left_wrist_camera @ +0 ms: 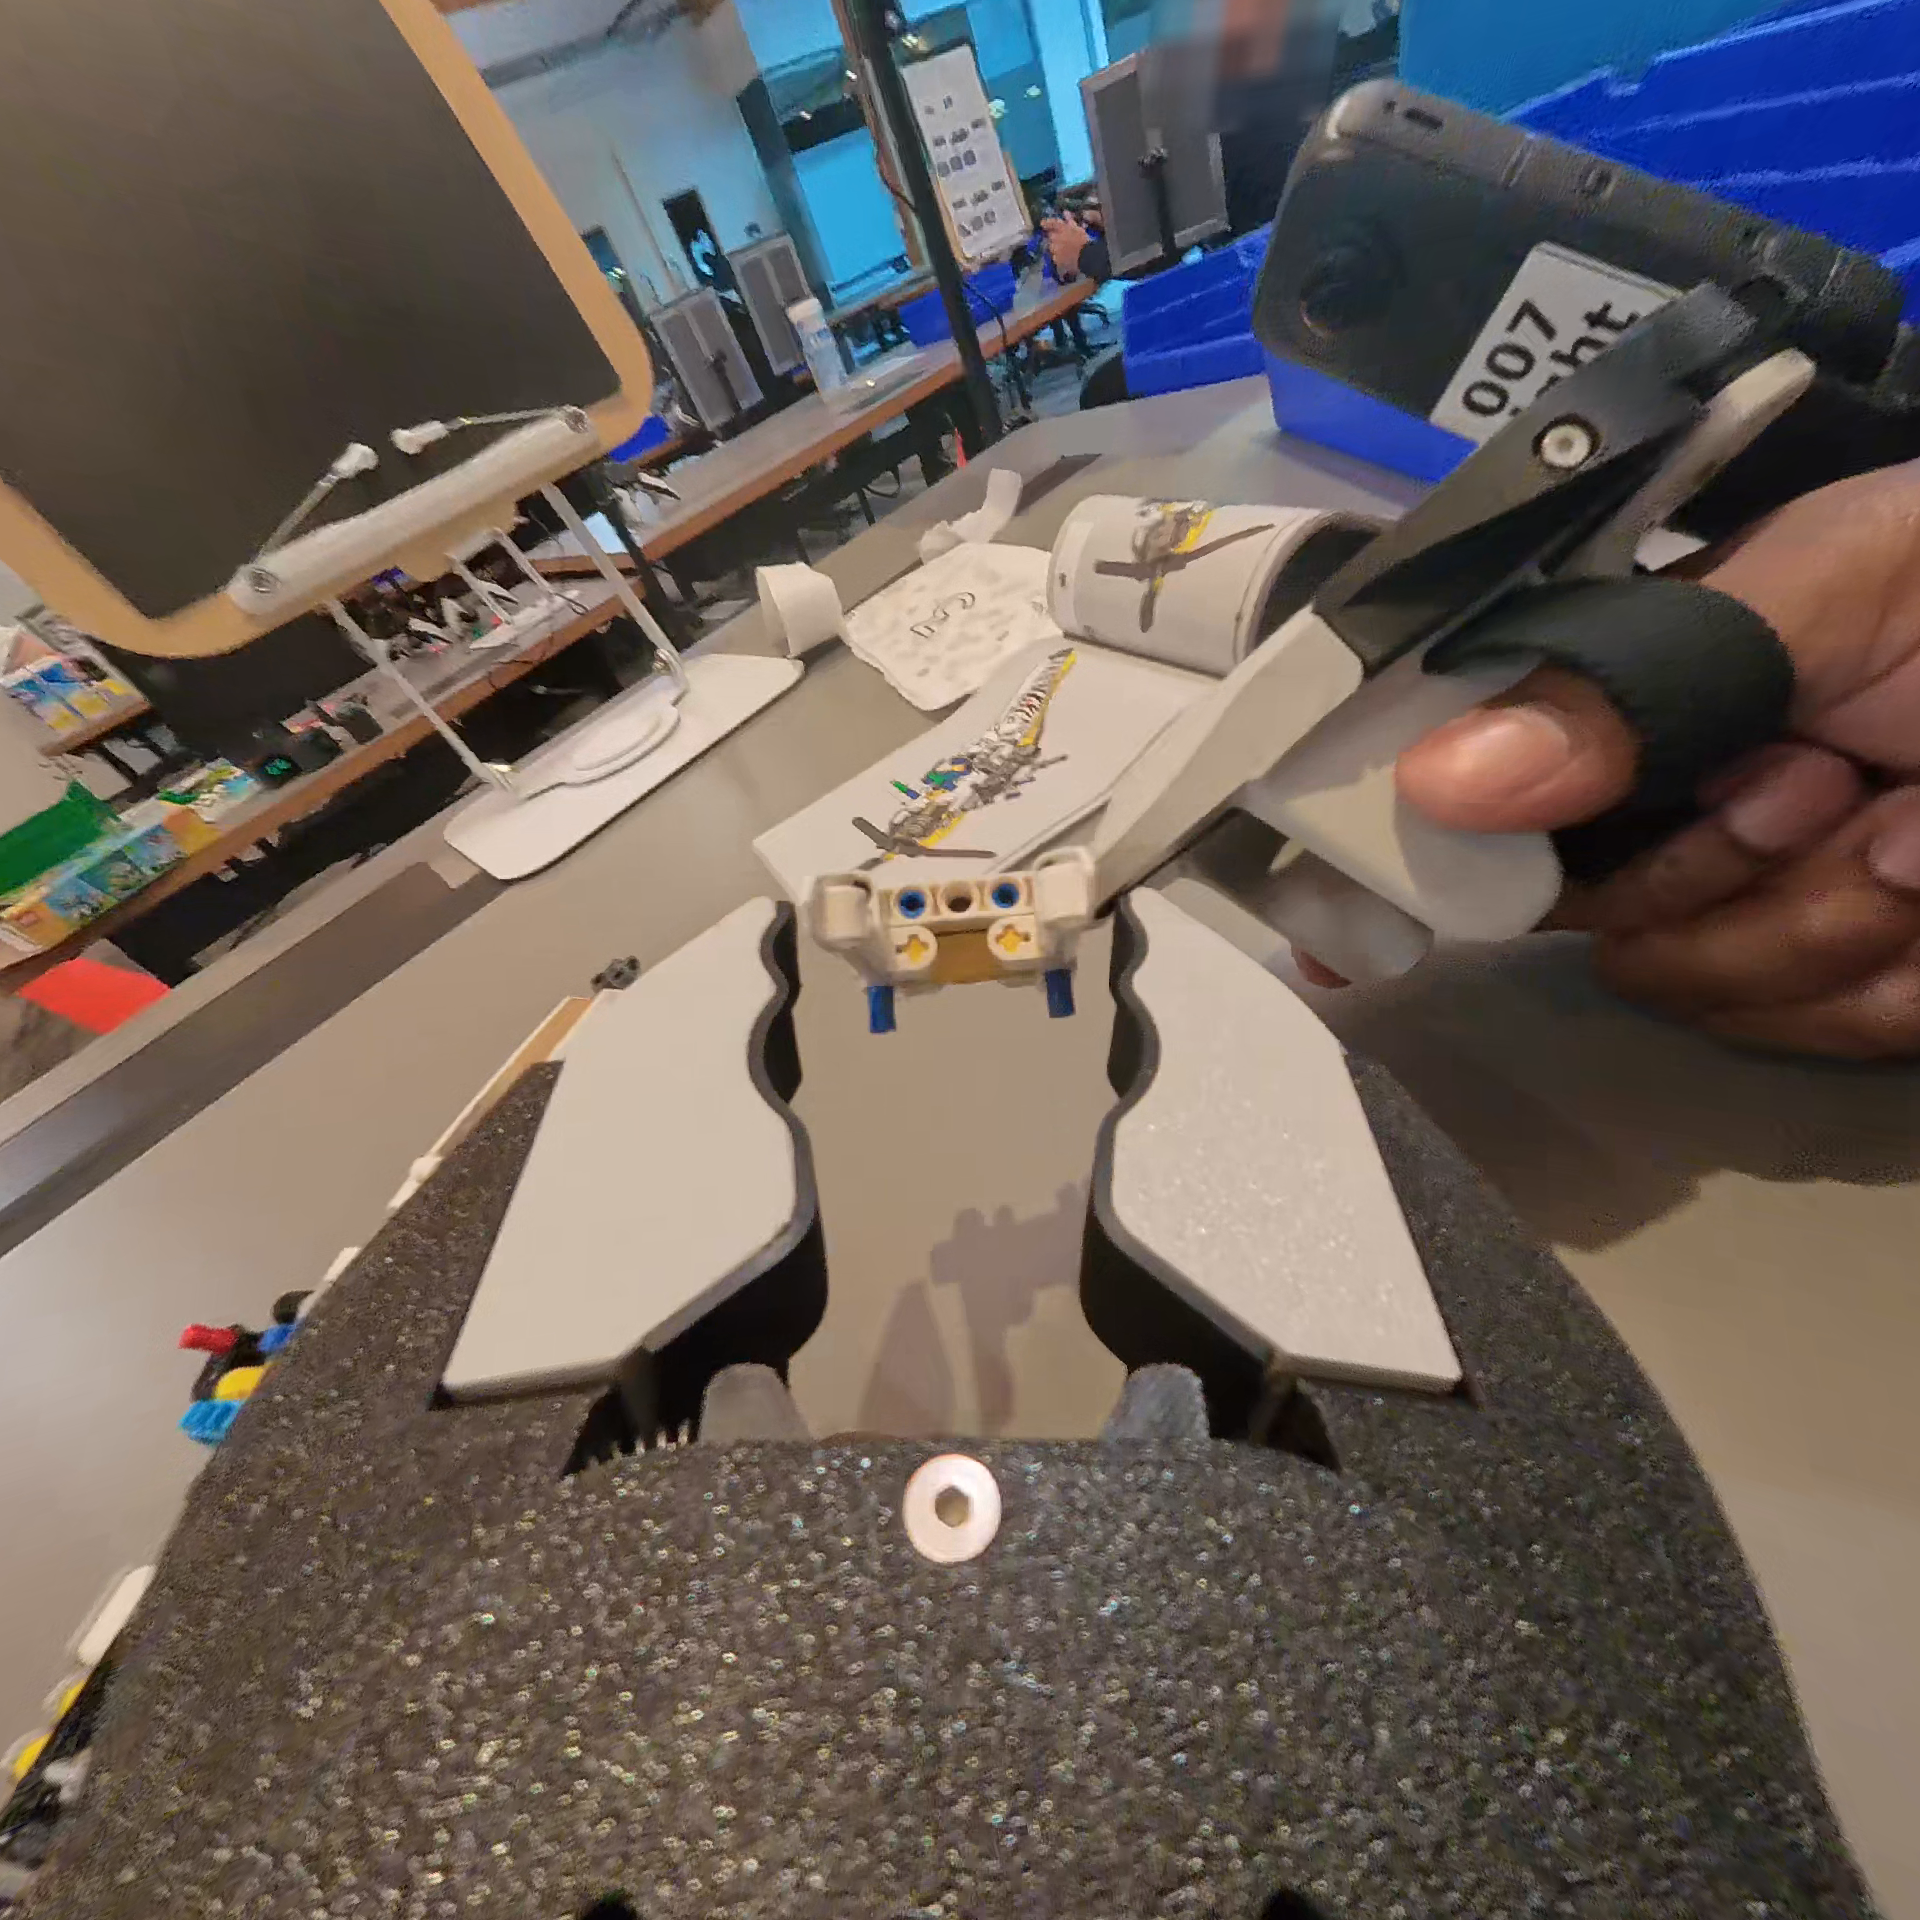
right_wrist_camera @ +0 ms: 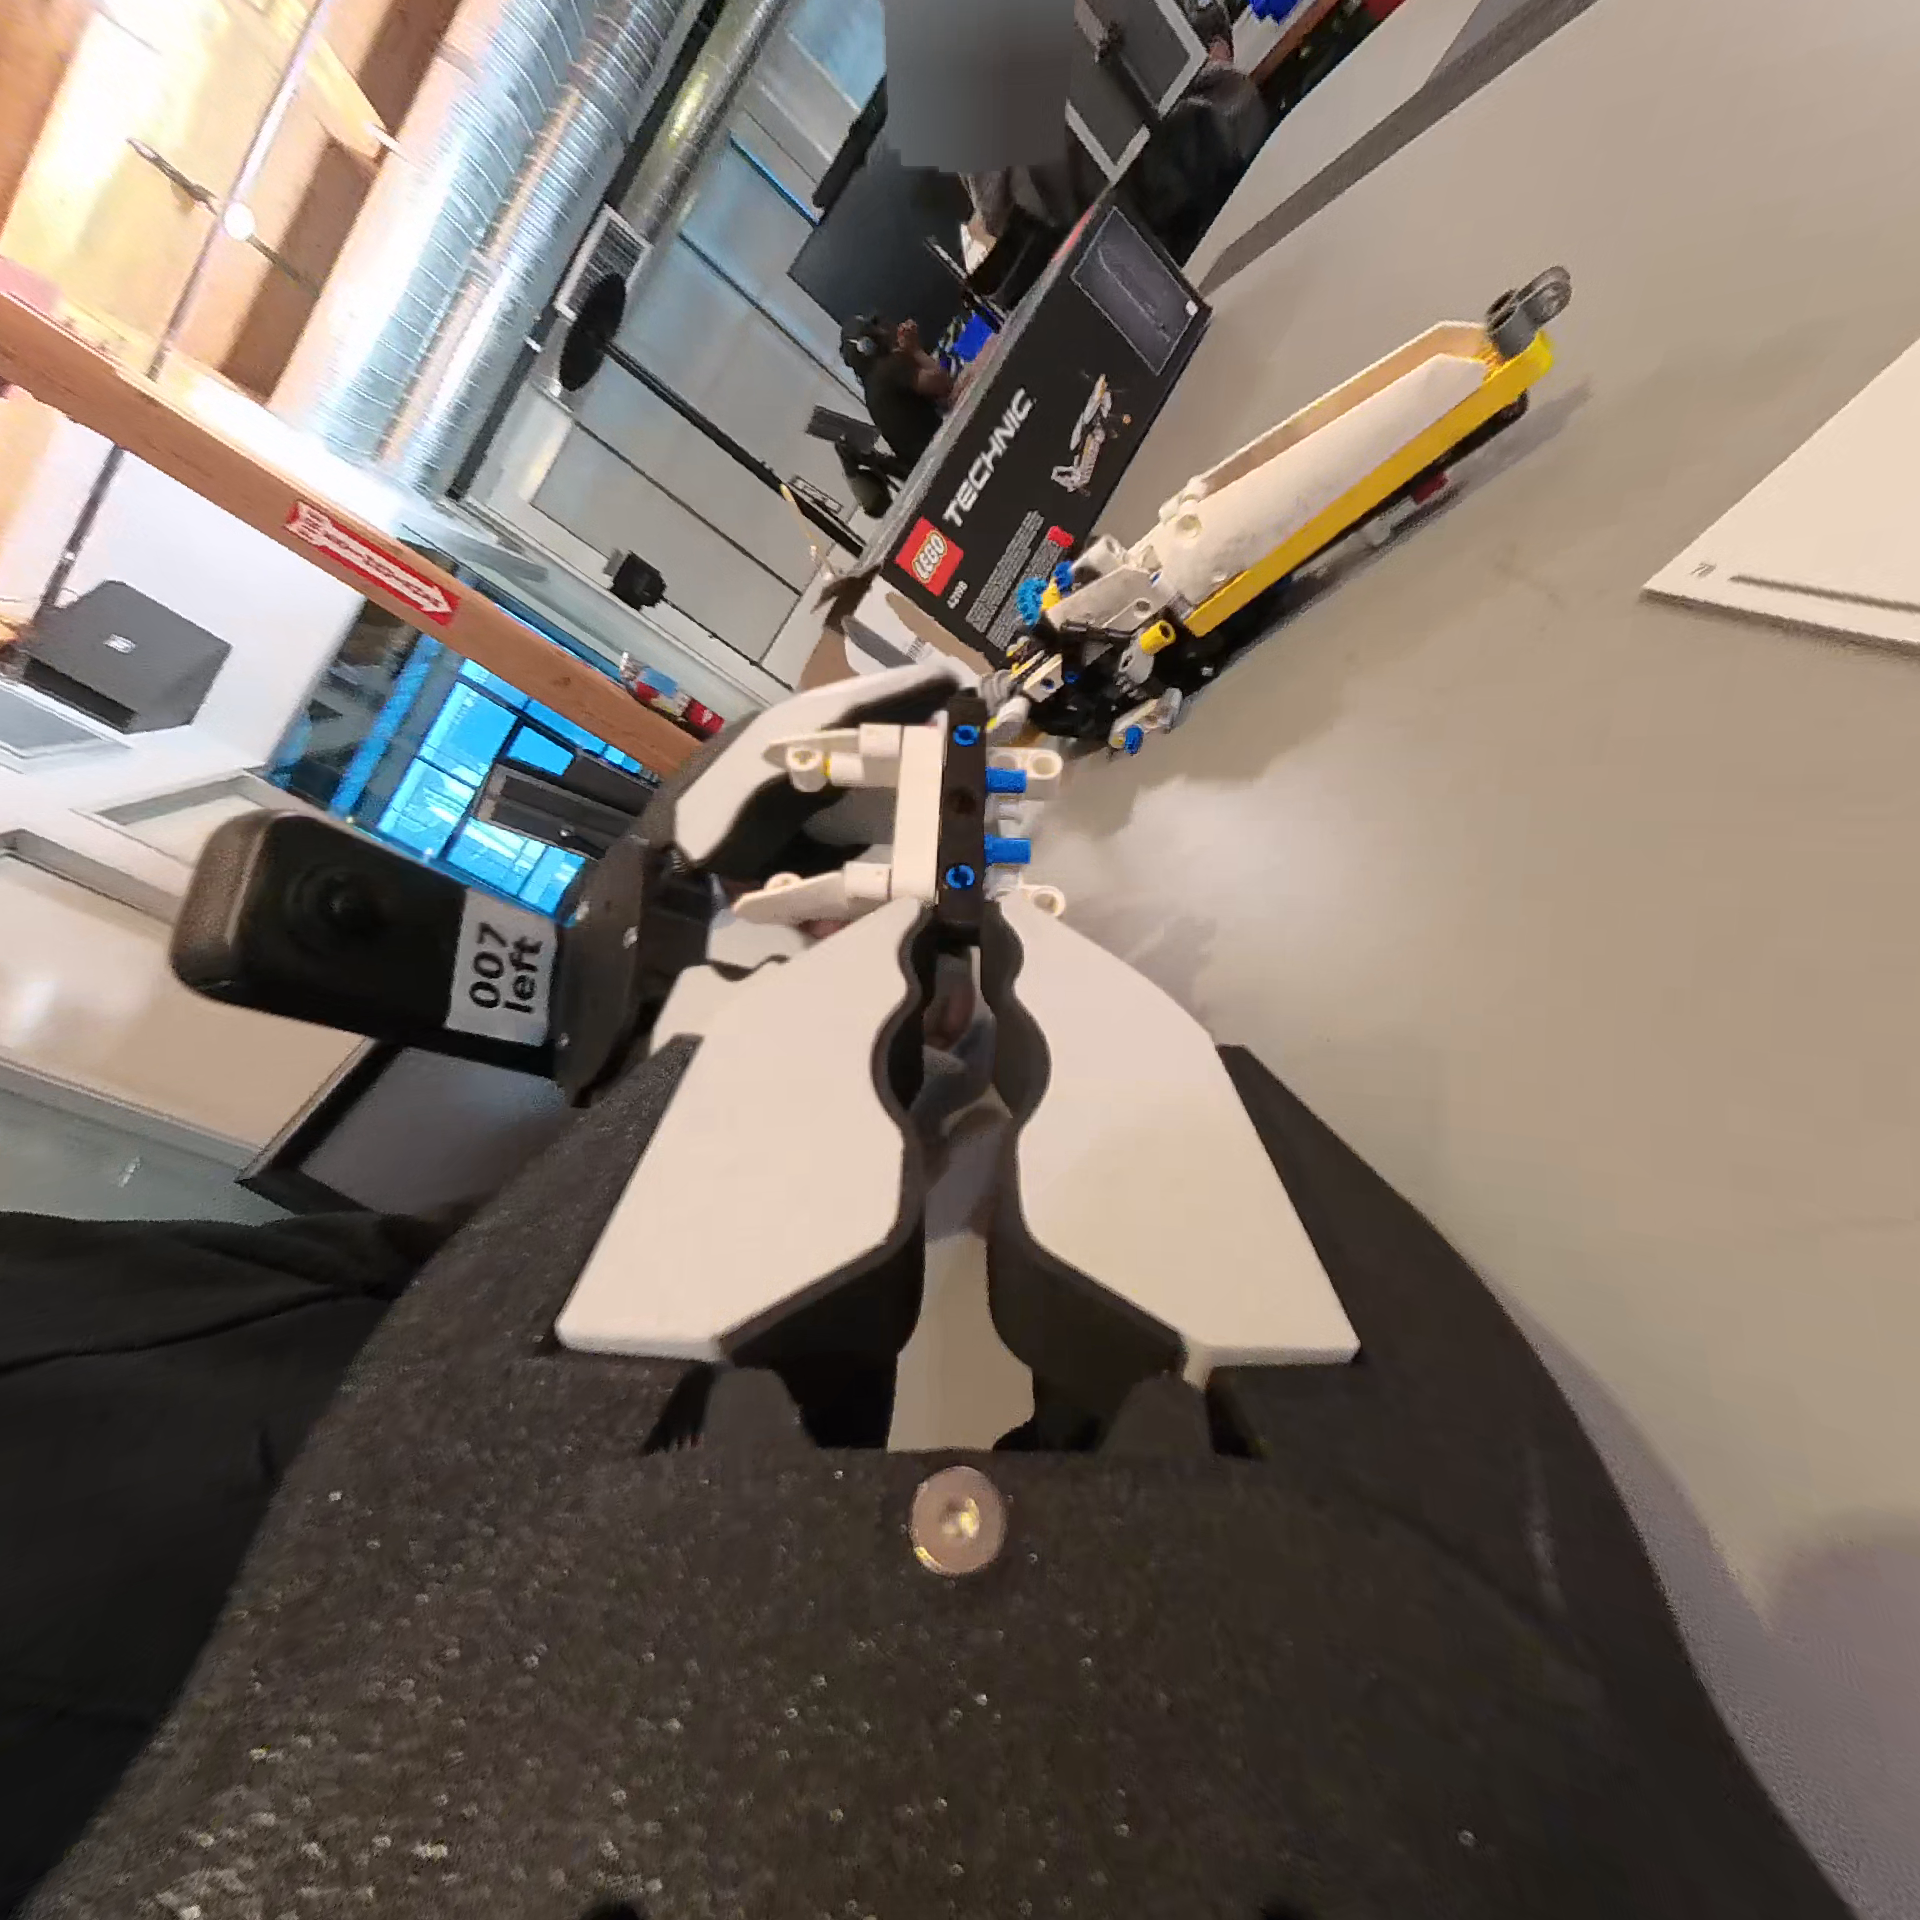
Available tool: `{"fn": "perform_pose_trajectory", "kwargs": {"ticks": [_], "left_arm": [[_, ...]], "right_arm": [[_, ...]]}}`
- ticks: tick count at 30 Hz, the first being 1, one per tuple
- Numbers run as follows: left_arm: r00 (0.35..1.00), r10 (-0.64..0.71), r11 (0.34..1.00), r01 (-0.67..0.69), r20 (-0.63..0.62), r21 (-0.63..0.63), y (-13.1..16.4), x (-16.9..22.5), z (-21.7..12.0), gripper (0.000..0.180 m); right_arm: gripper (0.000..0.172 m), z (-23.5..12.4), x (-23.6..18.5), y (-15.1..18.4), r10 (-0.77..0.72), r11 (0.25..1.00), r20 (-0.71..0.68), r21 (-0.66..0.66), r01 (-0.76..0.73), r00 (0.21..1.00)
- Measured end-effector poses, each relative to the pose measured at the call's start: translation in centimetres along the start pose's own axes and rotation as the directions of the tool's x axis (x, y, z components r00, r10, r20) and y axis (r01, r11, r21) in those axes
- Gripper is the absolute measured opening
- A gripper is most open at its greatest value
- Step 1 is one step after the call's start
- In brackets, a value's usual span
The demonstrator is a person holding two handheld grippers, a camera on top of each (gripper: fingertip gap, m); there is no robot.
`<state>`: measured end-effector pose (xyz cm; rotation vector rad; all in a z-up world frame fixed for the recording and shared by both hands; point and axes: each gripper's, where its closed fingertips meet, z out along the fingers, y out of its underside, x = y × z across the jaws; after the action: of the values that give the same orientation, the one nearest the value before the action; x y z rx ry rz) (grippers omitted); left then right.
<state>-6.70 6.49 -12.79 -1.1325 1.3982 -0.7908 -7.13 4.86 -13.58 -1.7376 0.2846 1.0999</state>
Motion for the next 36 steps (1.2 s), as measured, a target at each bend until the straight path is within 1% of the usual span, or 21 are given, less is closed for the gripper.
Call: {"fn": "perform_pose_trajectory", "kwargs": {"ticks": [1,3,6,8,10,12,13,15,17,19,21,24,26,28,30,32,34,36], "left_arm": [[1.0,-0.008,1.0,0.007,-0.009,-0.012,0.3,0.0,0.2,0.06],[0.999,-0.031,1.0,0.031,-0.022,0.005,0.3,0.0,0.2,0.059],[0.996,-0.04,0.999,0.041,-0.073,0.014,0.3,0.3,-0.1,0.059],[0.99,-0.053,0.998,0.058,-0.133,0.036,0.1,0.5,-0.4,0.058],[0.976,-0.056,0.996,0.069,-0.209,0.055,-0.1,0.8,-0.7,0.058],[0.939,-0.077,0.99,0.113,-0.334,0.09,-0.5,1.7,-1.2,0.058],[0.915,-0.101,0.983,0.152,-0.391,0.101,-0.8,2.1,-1.4,0.058],[0.852,-0.15,0.971,0.223,-0.501,0.089,-1.2,2.8,-1.6,0.058],[0.783,-0.209,0.949,0.308,-0.586,0.073,-1.8,3.2,-1.7,0.058],[0.702,-0.29,0.91,0.413,-0.65,0.041,-2.4,3.2,-1.5,0.058],[0.625,-0.378,0.855,0.519,-0.683,0.002,-2.9,2.8,-1.0,0.058],[0.517,-0.45,0.779,0.626,-0.728,-0.037,-3.8,2.3,-0.6,0.058],[0.47,-0.47,0.748,0.661,-0.747,-0.055,-4.1,2.3,-0.3,0.058],[0.445,-0.473,0.734,0.676,-0.761,-0.061,-4.3,2.3,0.0,0.058],[0.454,-0.45,0.747,0.664,-0.769,-0.046,-4.5,2.6,0.3,0.058],[0.503,-0.404,0.781,0.625,-0.764,-0.002,-4.6,2.8,0.7,0.058],[0.546,-0.35,0.818,0.574,-0.761,0.035,-4.6,3.3,1.0,0.058],[0.568,-0.309,0.846,0.531,-0.763,0.053,-4.5,3.7,1.2,0.058]], "right_arm": [[0.007,0.1,-0.2,0.1,0.003,1.0,0.008,0.007,-0.003,1.0],[0.007,0.1,-0.5,0.1,-0.008,1.0,0.019,0.009,0.007,1.0],[0.008,0.0,-0.9,0.5,-0.061,0.997,0.054,-0.041,0.063,0.997],[0.013,-0.5,-1.5,0.6,-0.15,0.983,0.114,-0.089,0.16,0.982],[0.022,-1.3,-1.9,0.6,-0.304,0.938,0.164,-0.124,0.325,0.939],[0.03,-2.1,-1.8,0.6,-0.48,0.849,0.184,-0.15,0.507,0.858],[0.036,-2.5,-1.7,0.6,-0.565,0.789,0.189,-0.161,0.593,0.803],[0.044,-3.0,-1.2,0.7,-0.718,0.642,0.19,-0.188,0.743,0.669],[0.049,-3.1,-1.1,1.1,-0.81,0.514,0.202,-0.205,0.833,0.55],[0.047,-3.0,-1.2,1.2,-0.859,0.435,0.201,-0.203,0.877,0.472],[0.043,-2.8,-1.4,0.9,-0.883,0.402,0.183,-0.18,0.898,0.432],[0.035,-2.8,-1.9,-0.3,-0.887,0.426,0.138,-0.119,0.897,0.44],[0.027,-3.2,-2.1,-1.5,-0.882,0.455,0.1,-0.071,0.888,0.46],[0.021,-3.6,-2.3,-2.4,-0.856,0.506,0.096,-0.039,0.861,0.508],[0.018,-4.0,-2.8,-2.7,-0.786,0.604,0.151,-0.02,0.796,0.6],[0.018,-4.5,-3.2,-2.7,-0.697,0.698,0.217,-0.018,0.716,0.684],[0.018,-4.8,-3.0,-2.5,-0.633,0.748,0.255,-0.042,0.663,0.731],[0.016,-5.2,-2.8,-2.3,-0.598,0.771,0.277,-0.057,0.635,0.752]]}}
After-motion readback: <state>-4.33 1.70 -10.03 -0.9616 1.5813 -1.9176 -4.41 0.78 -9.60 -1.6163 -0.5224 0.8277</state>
